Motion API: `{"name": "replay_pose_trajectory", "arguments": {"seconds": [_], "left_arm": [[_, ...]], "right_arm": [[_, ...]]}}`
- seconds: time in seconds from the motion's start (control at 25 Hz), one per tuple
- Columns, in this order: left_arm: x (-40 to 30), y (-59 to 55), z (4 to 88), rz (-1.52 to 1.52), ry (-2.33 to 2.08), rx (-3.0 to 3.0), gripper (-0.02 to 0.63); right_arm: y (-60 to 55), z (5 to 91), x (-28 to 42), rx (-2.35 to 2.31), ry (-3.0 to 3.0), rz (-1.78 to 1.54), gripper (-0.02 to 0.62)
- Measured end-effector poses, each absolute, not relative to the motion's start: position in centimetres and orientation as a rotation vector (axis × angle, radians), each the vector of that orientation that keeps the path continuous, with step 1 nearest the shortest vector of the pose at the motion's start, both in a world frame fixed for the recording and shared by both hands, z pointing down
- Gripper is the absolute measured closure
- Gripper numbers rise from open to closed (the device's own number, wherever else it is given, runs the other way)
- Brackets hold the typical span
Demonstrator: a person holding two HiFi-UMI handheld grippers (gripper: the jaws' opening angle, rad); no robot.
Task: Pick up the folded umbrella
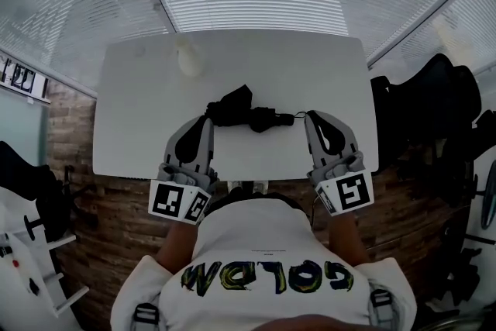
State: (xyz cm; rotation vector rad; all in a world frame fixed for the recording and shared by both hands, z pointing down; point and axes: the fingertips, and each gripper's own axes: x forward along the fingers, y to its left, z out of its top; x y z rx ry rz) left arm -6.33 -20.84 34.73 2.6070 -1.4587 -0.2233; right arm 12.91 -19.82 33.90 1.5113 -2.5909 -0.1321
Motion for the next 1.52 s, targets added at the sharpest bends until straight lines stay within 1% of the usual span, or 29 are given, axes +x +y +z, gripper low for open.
{"name": "replay_pose_trajectory", "arguments": {"seconds": [0.16, 0.24, 0.56, 0.64, 0.76, 0.84, 1.04, 1.12, 1.52], "left_arm": [[-7.6, -22.0, 34.8, -0.226, -1.450, 2.604, 0.597], [-8.1, -22.5, 34.9, -0.226, -1.444, 2.602, 0.597], [-9.4, -23.8, 35.6, -0.219, -1.421, 2.593, 0.597], [-9.6, -24.1, 35.7, -0.216, -1.421, 2.591, 0.597], [-10.0, -24.5, 35.8, -0.212, -1.424, 2.587, 0.597], [-10.2, -24.6, 35.8, -0.210, -1.427, 2.585, 0.595], [-10.5, -25.2, 36.2, -0.200, -1.432, 2.579, 0.597], [-10.6, -25.2, 36.2, -0.196, -1.437, 2.577, 0.597], [-10.1, -25.6, 37.5, -0.178, -1.440, 2.545, 0.597]], "right_arm": [[-21.2, 34.7, 11.2, 1.466, -2.569, -0.124, 0.581], [-21.9, 35.7, 10.4, 1.419, -2.548, -0.132, 0.570], [-24.8, 41.3, 6.2, 1.205, -2.495, -0.061, 0.469], [-25.5, 42.9, 5.2, 1.149, -2.498, -0.031, 0.412], [-26.2, 45.2, 3.8, 1.042, -2.480, -0.009, 0.346], [-26.4, 46.7, 2.9, 0.960, -2.457, -0.009, 0.308], [-27.3, 51.4, 1.3, 0.754, -2.366, -0.010, 0.234], [-27.6, 52.6, 0.8, 0.702, -2.346, -0.009, 0.219], [-28.3, 59.2, -0.9, 0.471, -2.222, 0.027, 0.183]]}}
